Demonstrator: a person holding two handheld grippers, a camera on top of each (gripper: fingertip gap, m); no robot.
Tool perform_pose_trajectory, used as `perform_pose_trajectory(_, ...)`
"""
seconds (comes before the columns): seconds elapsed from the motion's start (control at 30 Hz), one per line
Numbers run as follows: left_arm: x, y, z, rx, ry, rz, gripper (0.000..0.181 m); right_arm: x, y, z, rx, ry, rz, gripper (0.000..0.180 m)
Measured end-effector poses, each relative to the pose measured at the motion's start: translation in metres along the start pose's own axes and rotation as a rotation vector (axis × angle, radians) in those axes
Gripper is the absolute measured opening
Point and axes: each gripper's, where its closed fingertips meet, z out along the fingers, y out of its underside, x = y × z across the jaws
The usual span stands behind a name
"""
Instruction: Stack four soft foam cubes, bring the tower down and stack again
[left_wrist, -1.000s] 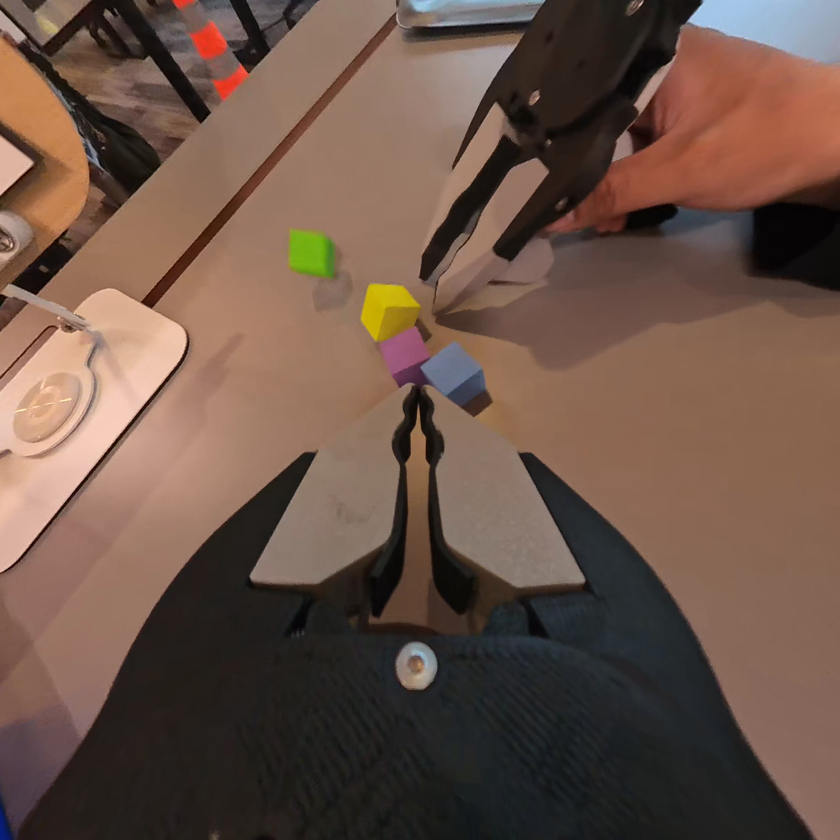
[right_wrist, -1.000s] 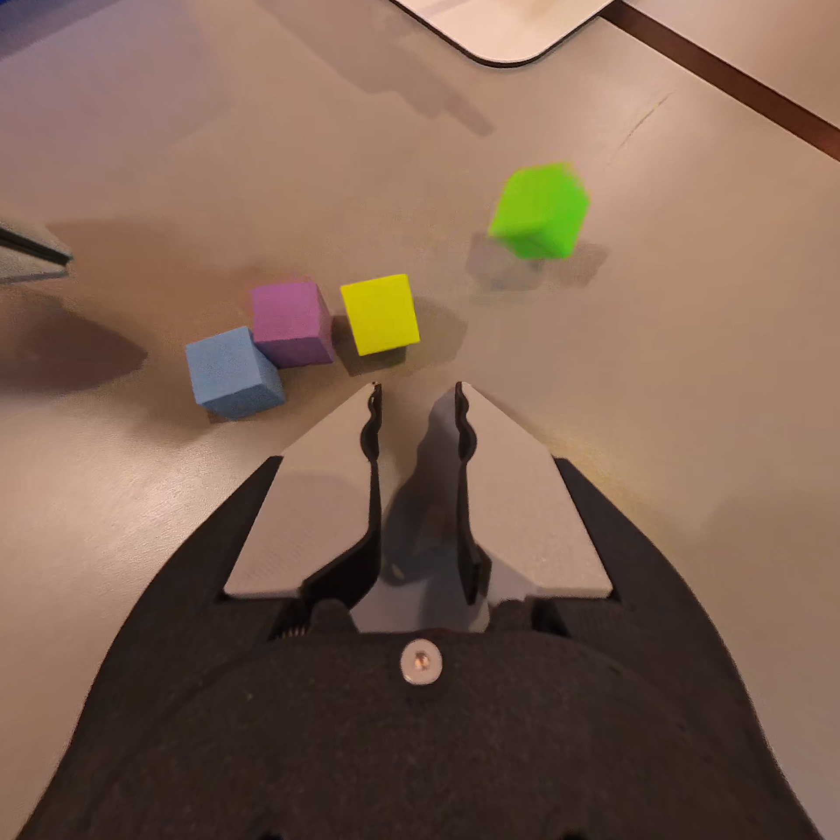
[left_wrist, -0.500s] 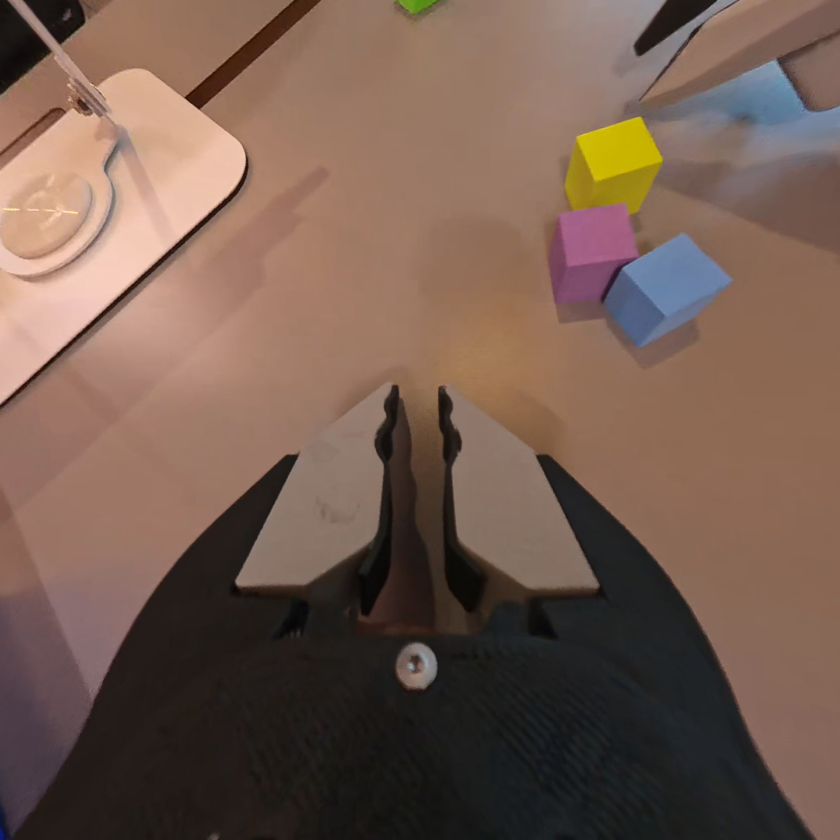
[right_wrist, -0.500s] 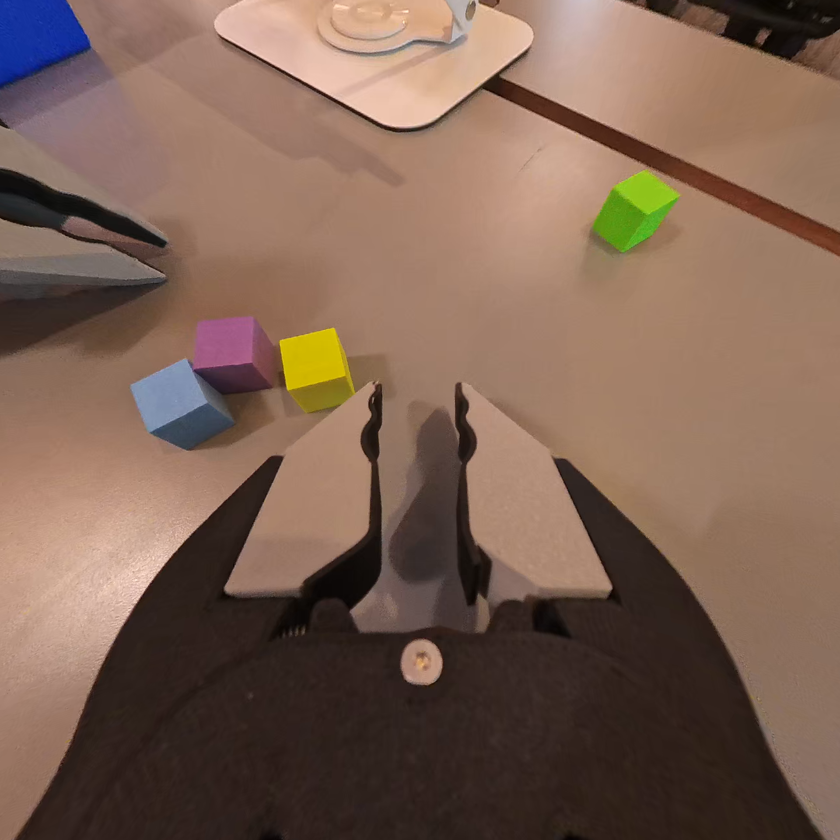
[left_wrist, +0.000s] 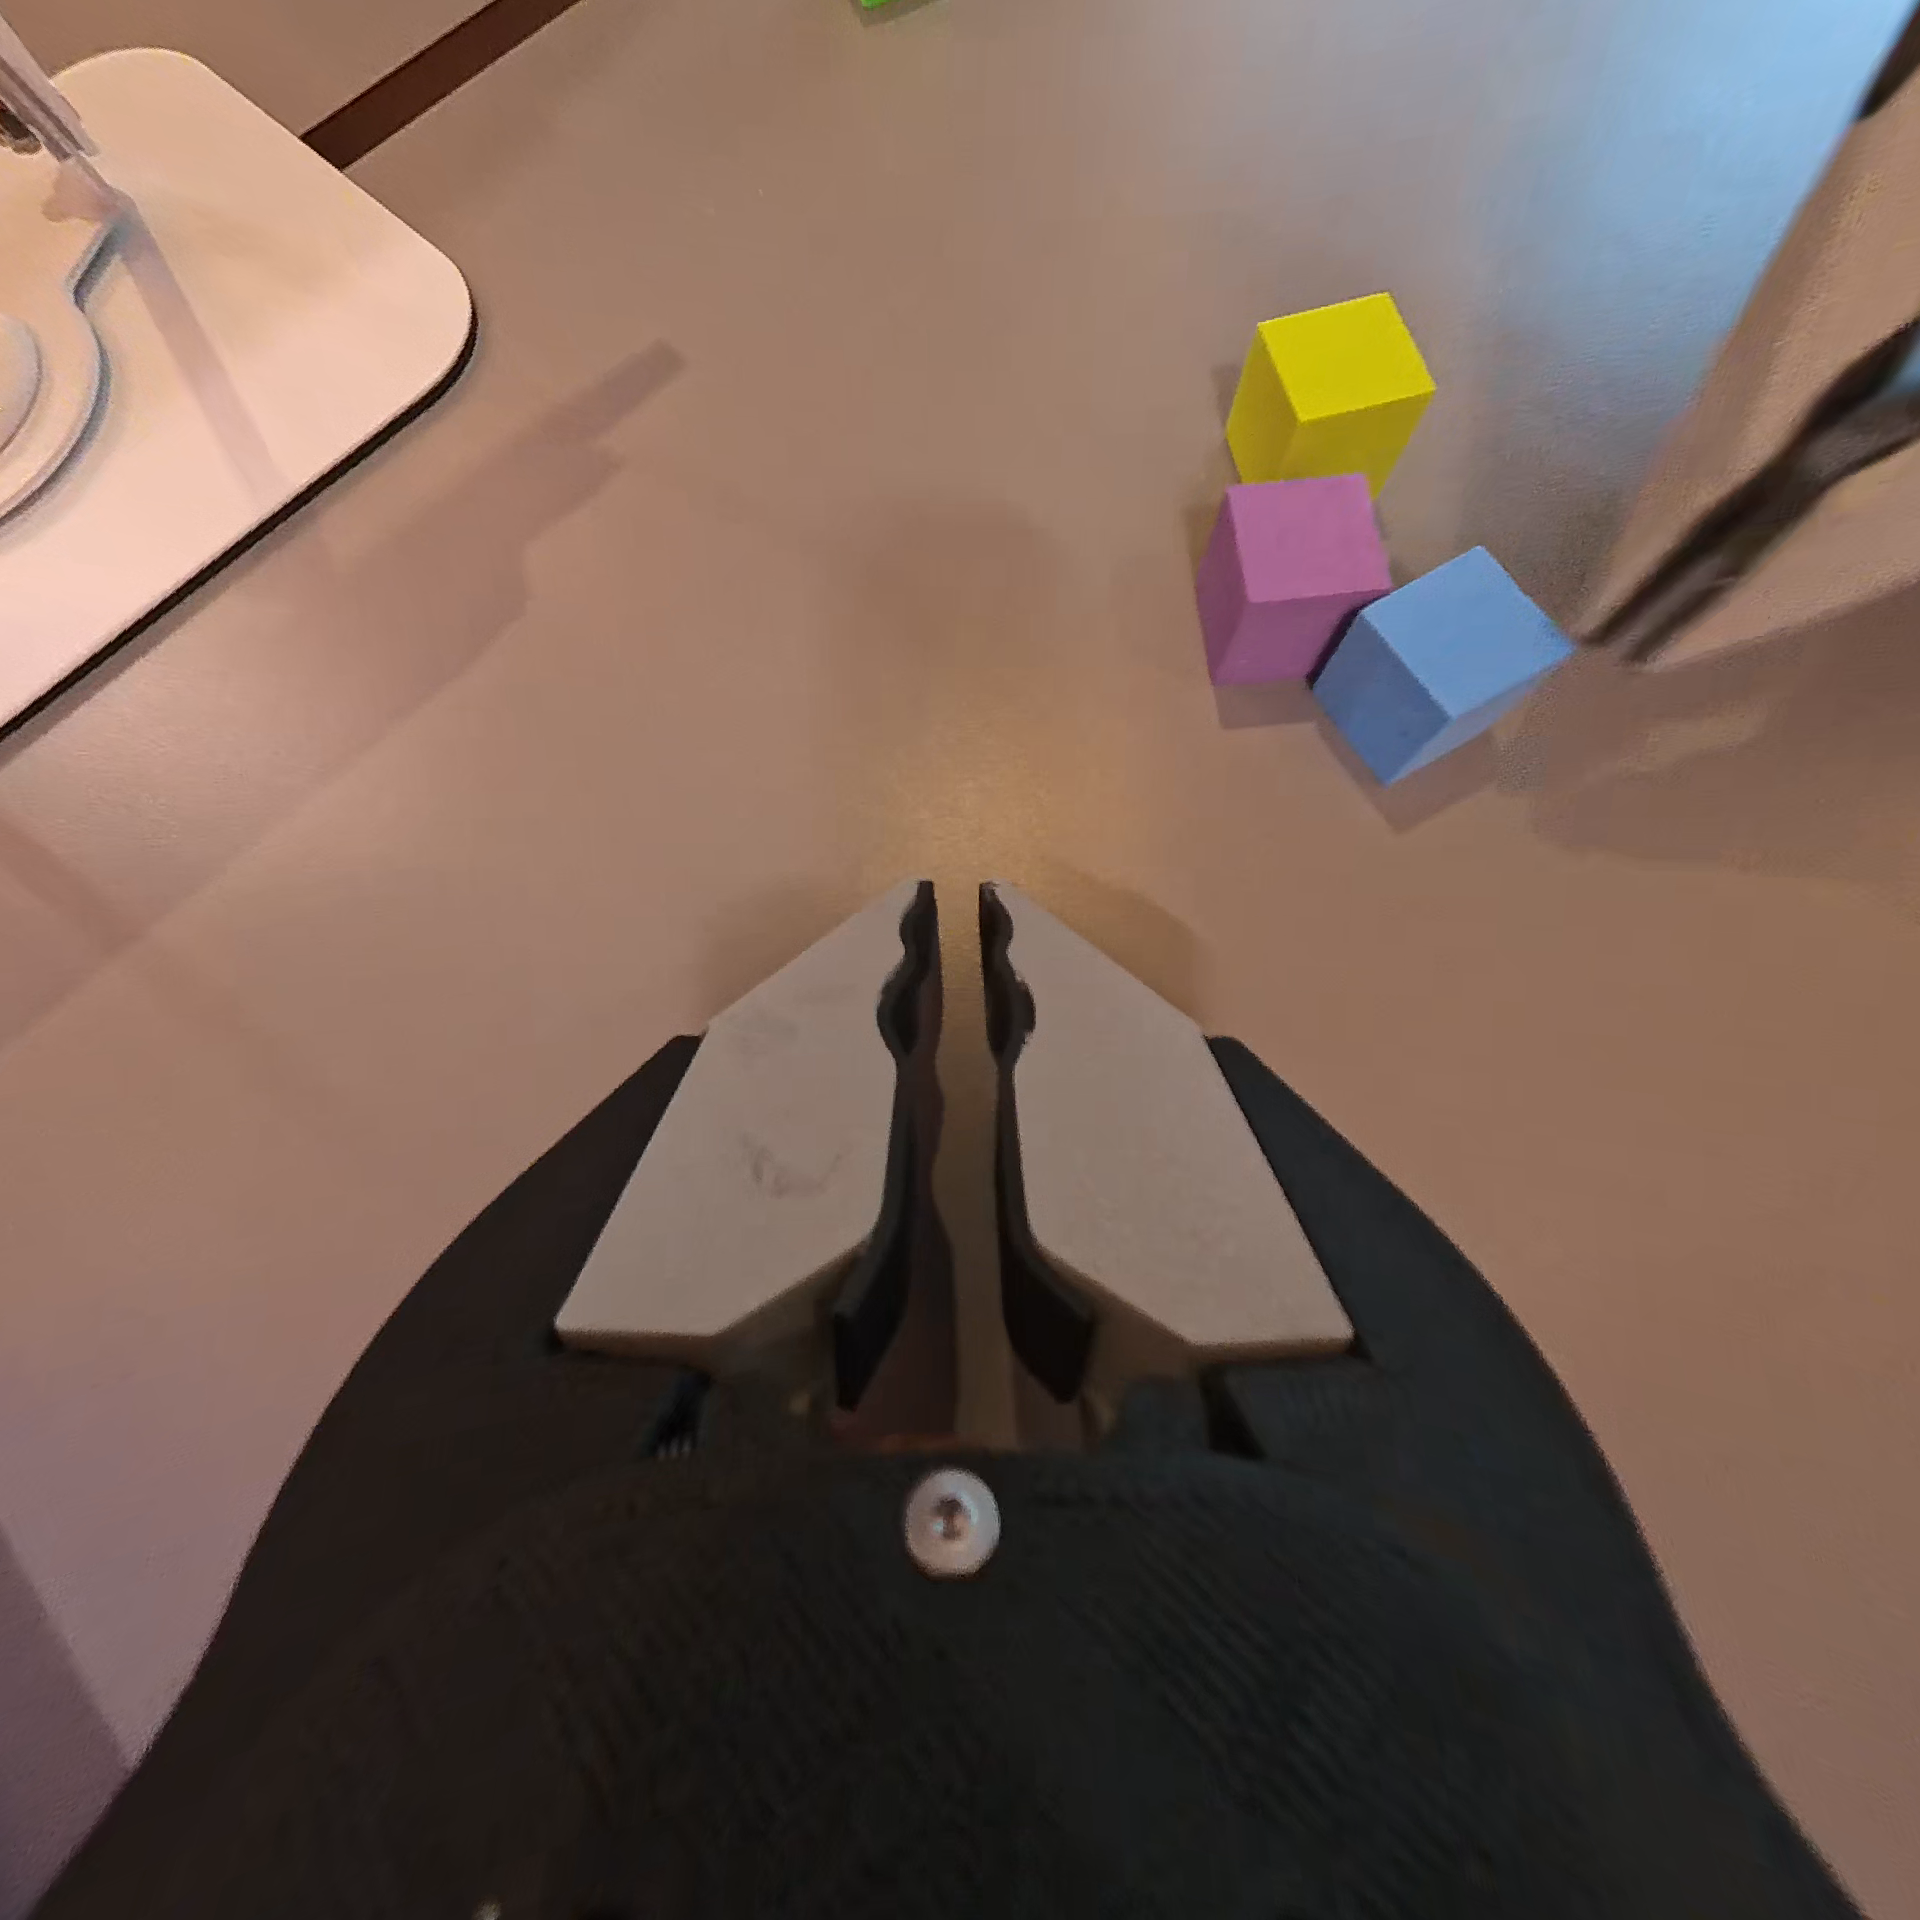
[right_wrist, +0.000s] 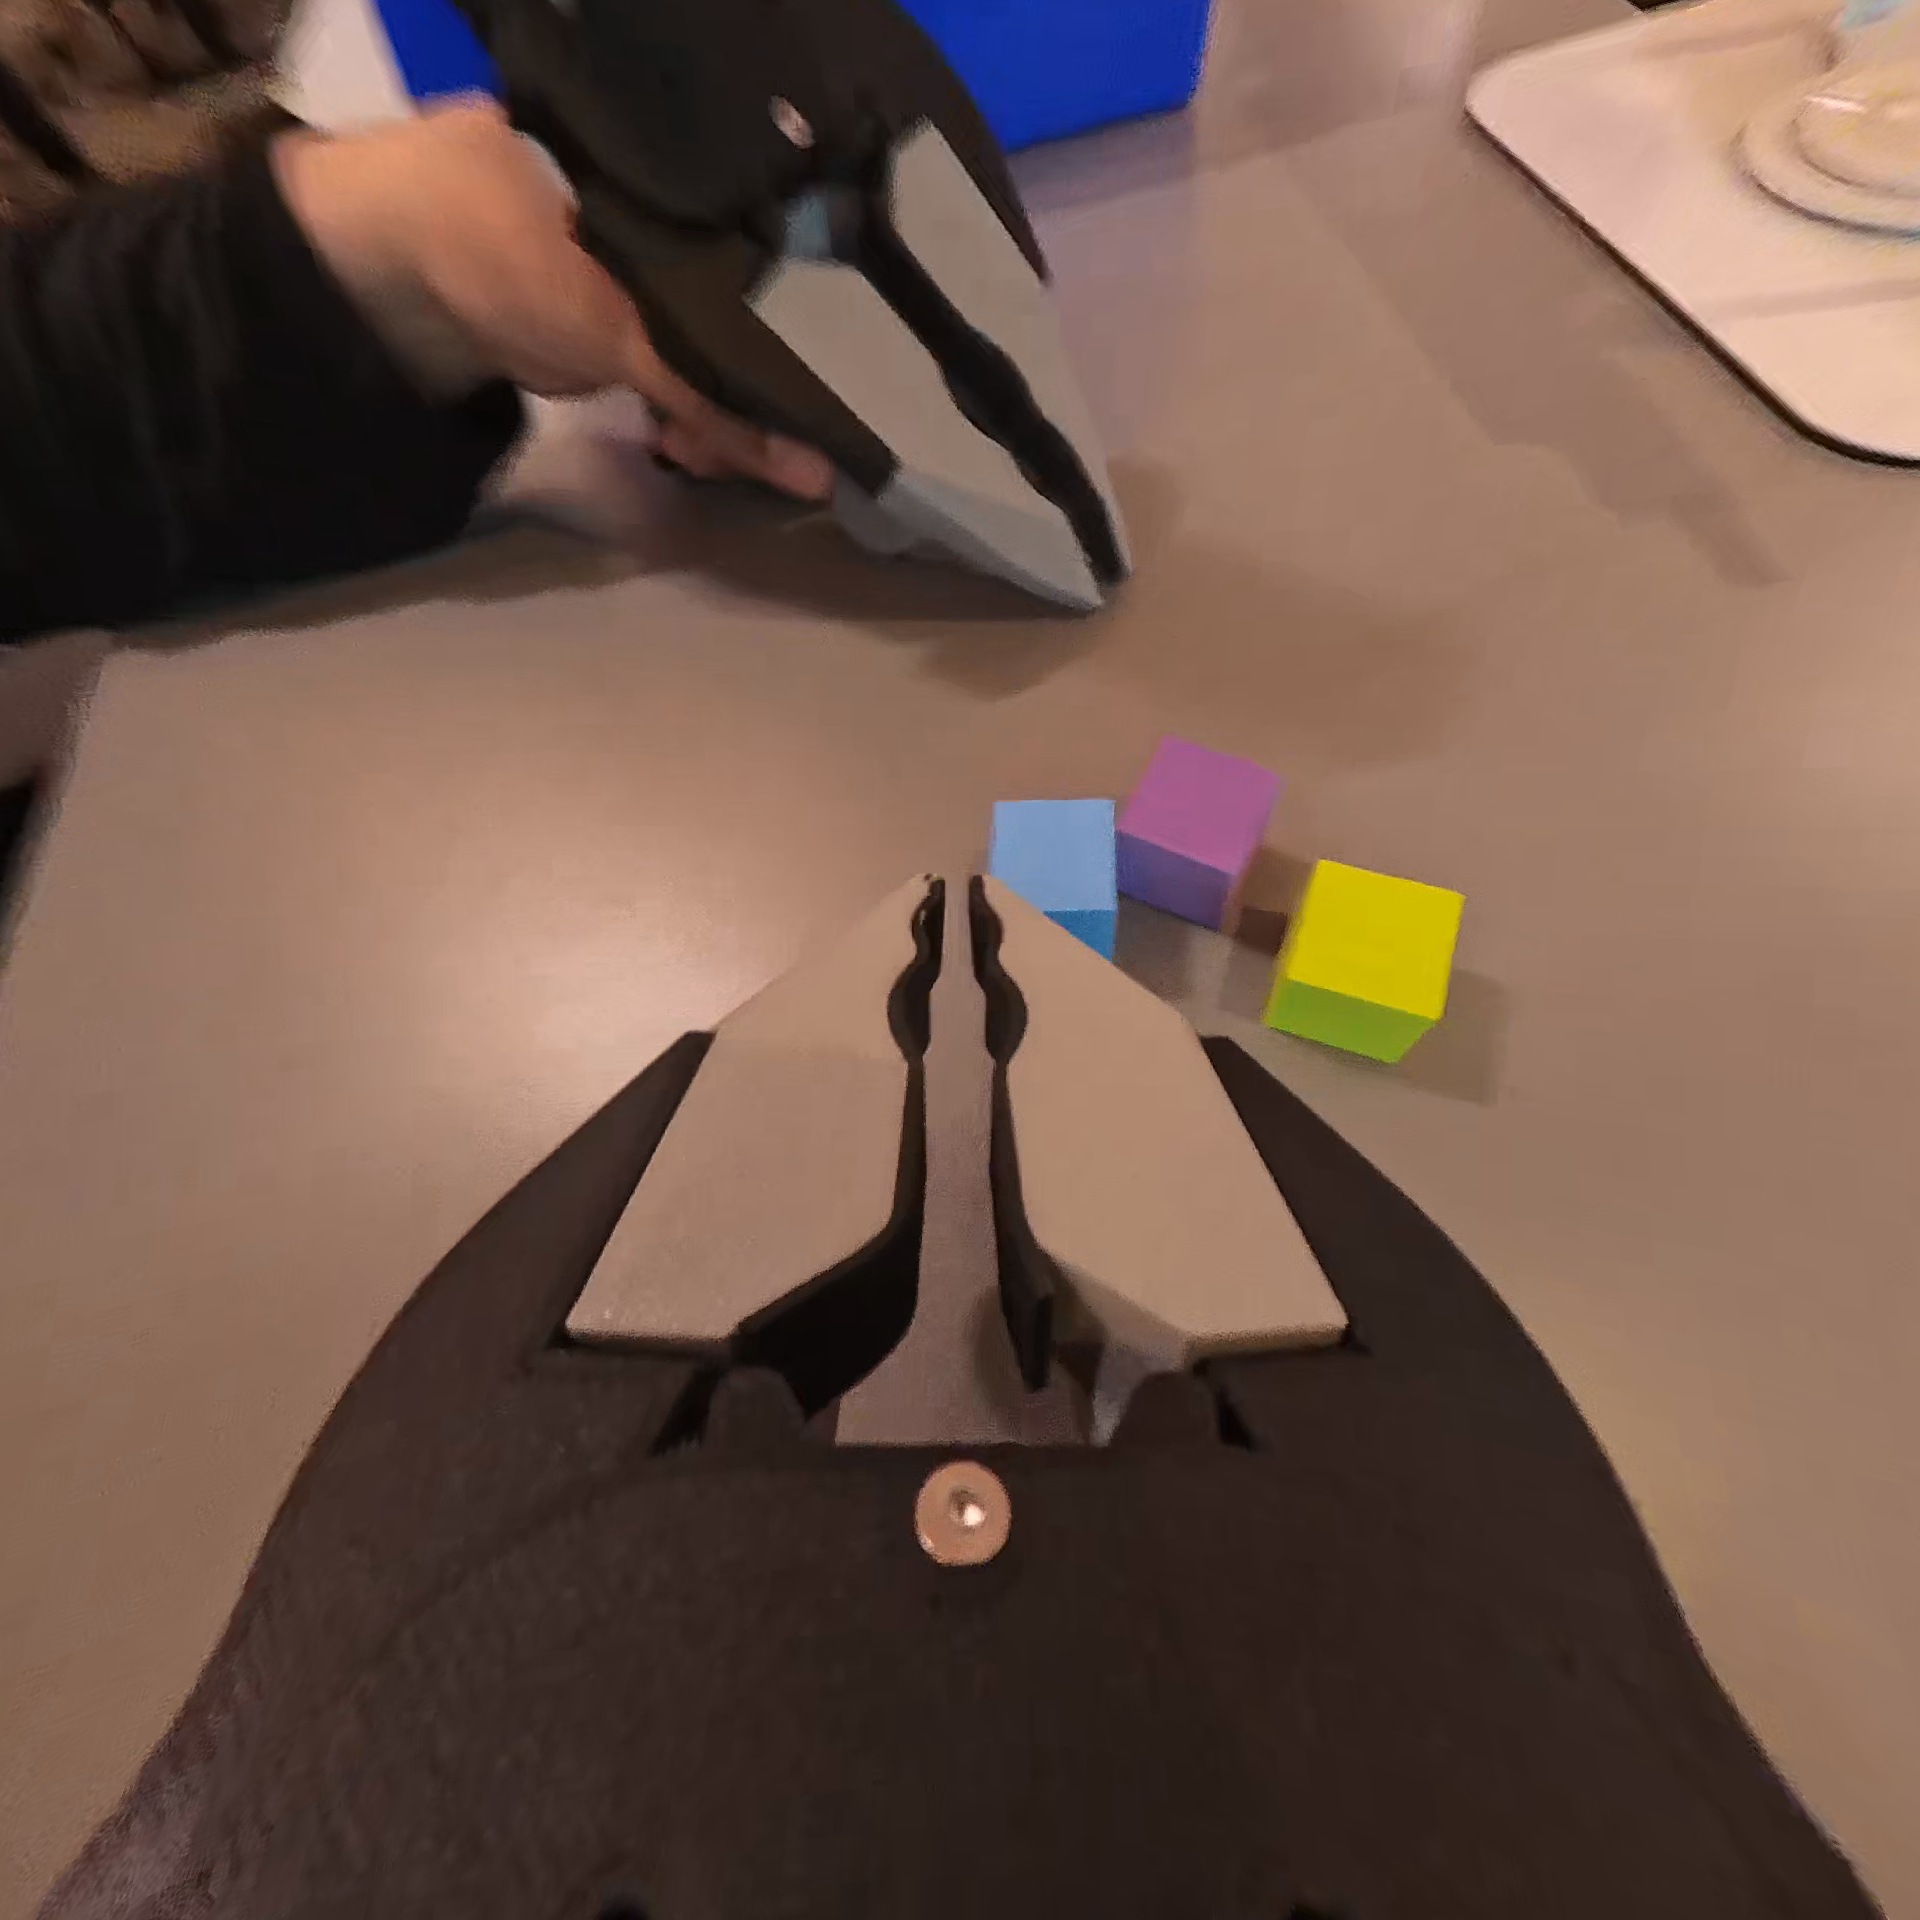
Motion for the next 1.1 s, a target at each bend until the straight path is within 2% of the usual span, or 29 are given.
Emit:
perform_pose_trajectory(0.03, 0.001, 0.0, 0.0, 0.001, 0.006, 0.002, 0.008, 0.009, 0.0, 0.005, -0.003, 0.068, -0.012, 0.0)
perform_pose_trajectory(0.1, 0.001, -0.001, 0.0, 0.004, 0.007, 0.002, 0.022, 0.03, -0.004, 0.004, 0.0, 0.241, -0.034, 0.0)
perform_pose_trajectory(0.17, -0.002, -0.001, 0.0, 0.005, -0.005, -0.01, 0.038, 0.038, -0.012, -0.003, 0.023, 0.343, -0.101, 0.004)
perform_pose_trajectory(0.23, -0.008, -0.001, 0.0, 0.004, -0.037, -0.03, 0.057, 0.026, -0.021, -0.006, 0.079, 0.297, -0.121, 0.007)
perform_pose_trajectory(0.3, -0.012, -0.002, 0.0, 0.008, -0.059, -0.042, 0.063, 0.008, -0.023, -0.002, 0.092, 0.186, -0.135, 0.009)
perform_pose_trajectory(0.43, -0.015, -0.003, 0.0, 0.016, -0.078, -0.037, 0.061, -0.005, -0.015, 0.015, 0.022, 0.139, -0.15, 0.012)
perform_pose_trajectory(0.53, -0.013, -0.002, 0.0, 0.007, -0.079, -0.019, 0.06, -0.031, -0.018, 0.029, 0.022, 0.036, -0.168, 0.019)
perform_pose_trajectory(0.6, -0.013, -0.002, 0.0, 0.007, -0.085, -0.017, 0.061, -0.021, -0.018, 0.035, -0.001, 0.143, -0.193, 0.012)
perform_pose_trajectory(0.67, -0.015, -0.002, 0.0, 0.007, -0.091, -0.022, 0.061, 0.014, -0.008, 0.032, -0.089, 0.349, -0.174, 0.01)
perform_pose_trajectory(0.7, -0.015, -0.002, 0.0, 0.006, -0.091, -0.023, 0.061, 0.029, -0.005, 0.026, -0.108, 0.431, -0.149, 0.0)
perform_pose_trajectory(0.77, -0.014, -0.002, 0.0, 0.007, -0.09, -0.022, 0.06, 0.056, -0.003, 0.002, -0.094, 0.576, -0.046, 0.01)
perform_pose_trajectory(0.8, -0.014, -0.001, -0.001, 0.007, -0.09, -0.022, 0.059, 0.063, -0.002, -0.007, -0.082, 0.599, 0.002, 0.015)
perform_pose_trajectory(0.93, -0.014, -0.001, -0.001, 0.006, -0.091, -0.025, 0.06, 0.073, -0.003, -0.028, 0.032, 0.594, 0.107, 0.017)
perform_pose_trajectory(1.1, -0.014, -0.001, -0.001, 0.007, -0.092, -0.021, 0.059, 0.078, -0.006, -0.033, 0.108, 0.576, 0.165, 0.025)
